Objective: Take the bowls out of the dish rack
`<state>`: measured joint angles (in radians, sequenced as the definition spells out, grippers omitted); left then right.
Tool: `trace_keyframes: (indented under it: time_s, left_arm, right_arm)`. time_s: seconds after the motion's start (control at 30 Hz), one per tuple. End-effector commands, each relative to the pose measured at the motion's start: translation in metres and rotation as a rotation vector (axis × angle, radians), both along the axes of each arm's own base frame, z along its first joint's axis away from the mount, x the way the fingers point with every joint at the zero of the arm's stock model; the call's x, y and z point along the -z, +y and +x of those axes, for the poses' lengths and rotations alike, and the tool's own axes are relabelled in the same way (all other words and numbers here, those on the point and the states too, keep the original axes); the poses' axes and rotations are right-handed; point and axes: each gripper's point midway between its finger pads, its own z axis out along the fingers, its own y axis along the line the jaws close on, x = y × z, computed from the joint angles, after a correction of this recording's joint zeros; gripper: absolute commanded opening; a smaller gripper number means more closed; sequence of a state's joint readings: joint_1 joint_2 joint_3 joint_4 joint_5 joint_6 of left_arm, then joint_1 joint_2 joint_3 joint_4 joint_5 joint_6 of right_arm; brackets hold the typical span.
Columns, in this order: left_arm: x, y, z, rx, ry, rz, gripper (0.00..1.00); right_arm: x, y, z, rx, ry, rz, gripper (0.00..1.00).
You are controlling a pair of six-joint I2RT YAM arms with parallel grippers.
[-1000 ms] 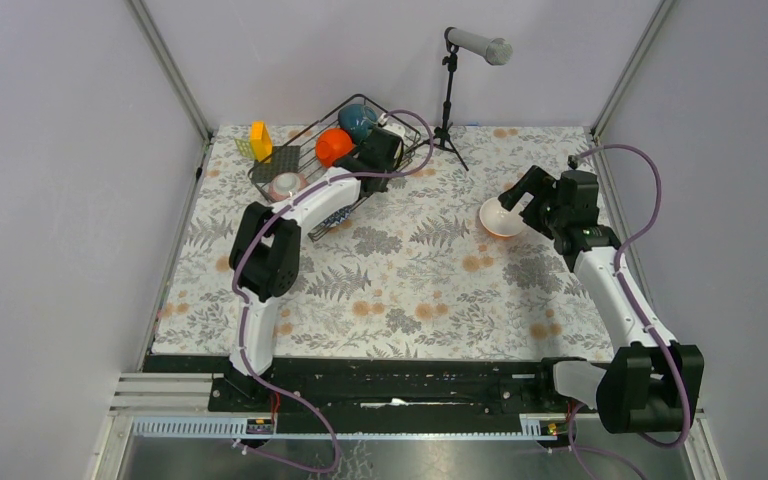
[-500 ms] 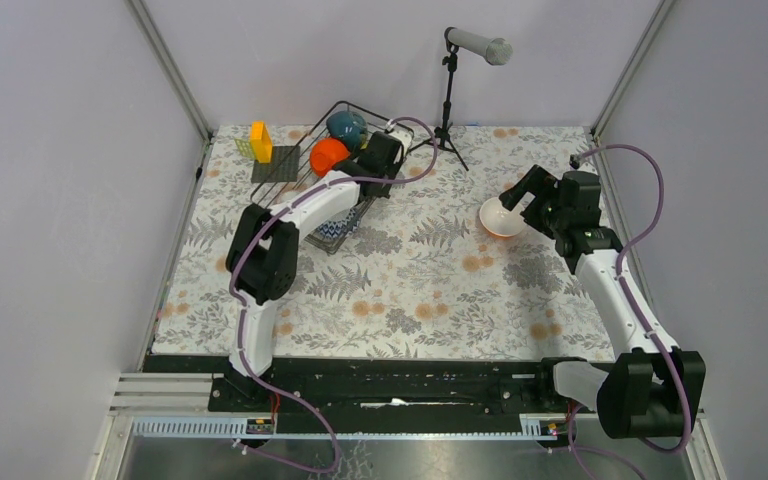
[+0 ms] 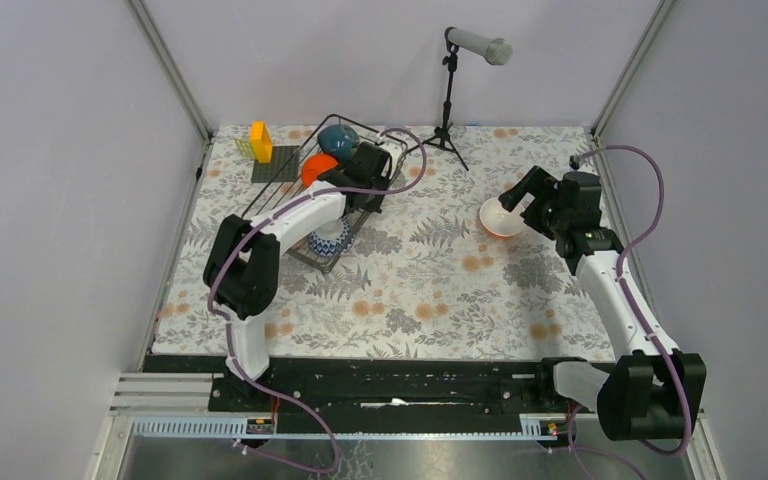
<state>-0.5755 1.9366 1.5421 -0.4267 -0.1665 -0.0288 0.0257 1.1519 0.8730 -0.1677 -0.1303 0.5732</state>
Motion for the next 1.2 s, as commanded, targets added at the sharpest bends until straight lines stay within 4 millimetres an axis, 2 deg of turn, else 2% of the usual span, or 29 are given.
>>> trace_keyframes:
  time_s: [0.0,0.27,0.33,0.37,0.47,0.5,0.53,0.6,0.63,0.73,0.97,1.17]
  left_arm:
    - [-0.027,0.004,-0.028,-0.017,0.010,-0.046,0.00]
    - [-0.015,-0.004,-0.061,-0.017,0.048,-0.067,0.06]
    - [-0.016,-0.004,-0.065,-0.024,0.044,-0.083,0.11]
    - [-0.018,-0.005,-0.067,-0.027,0.040,-0.096,0.17]
    - [-0.033,-0.010,-0.073,-0.021,0.002,-0.153,0.45]
    - [-0.041,-0.010,-0.074,-0.025,-0.017,-0.173,0.52]
    - [-0.058,-0.007,-0.072,-0.051,-0.070,-0.209,0.65]
    - [-0.074,0.000,-0.069,-0.095,-0.129,-0.233,0.75]
    - [-0.081,0.005,-0.066,-0.126,-0.159,-0.246,0.83]
    - [-0.105,0.019,-0.055,-0.217,-0.250,-0.293,0.98]
    - [-0.131,0.066,-0.001,-0.428,-0.273,-0.516,0.99]
    - [-0.133,0.100,0.049,-0.525,-0.272,-0.703,0.99]
  right_arm:
    - [-0.007,0.005,-0.001,-0.026,-0.022,0.022,1.00]
    - [-0.005,0.006,0.000,-0.033,-0.014,0.023,1.00]
    - [-0.006,0.008,-0.001,-0.049,-0.018,0.022,1.00]
    - [-0.006,0.009,-0.001,-0.057,-0.019,0.024,1.00]
    - [-0.007,0.010,-0.001,-0.067,-0.026,0.020,1.00]
    - [-0.007,0.010,-0.001,-0.068,-0.028,0.019,1.00]
    - [-0.008,0.010,0.000,-0.071,-0.031,0.017,1.00]
    - [-0.010,0.011,0.000,-0.076,-0.035,0.016,1.00]
    - [-0.010,0.011,0.000,-0.076,-0.037,0.016,1.00]
    - [-0.011,0.011,0.000,-0.078,-0.040,0.018,1.00]
    - [-0.007,0.014,0.000,-0.090,-0.035,0.029,1.00]
    - [-0.007,0.014,0.000,-0.090,-0.037,0.026,1.00]
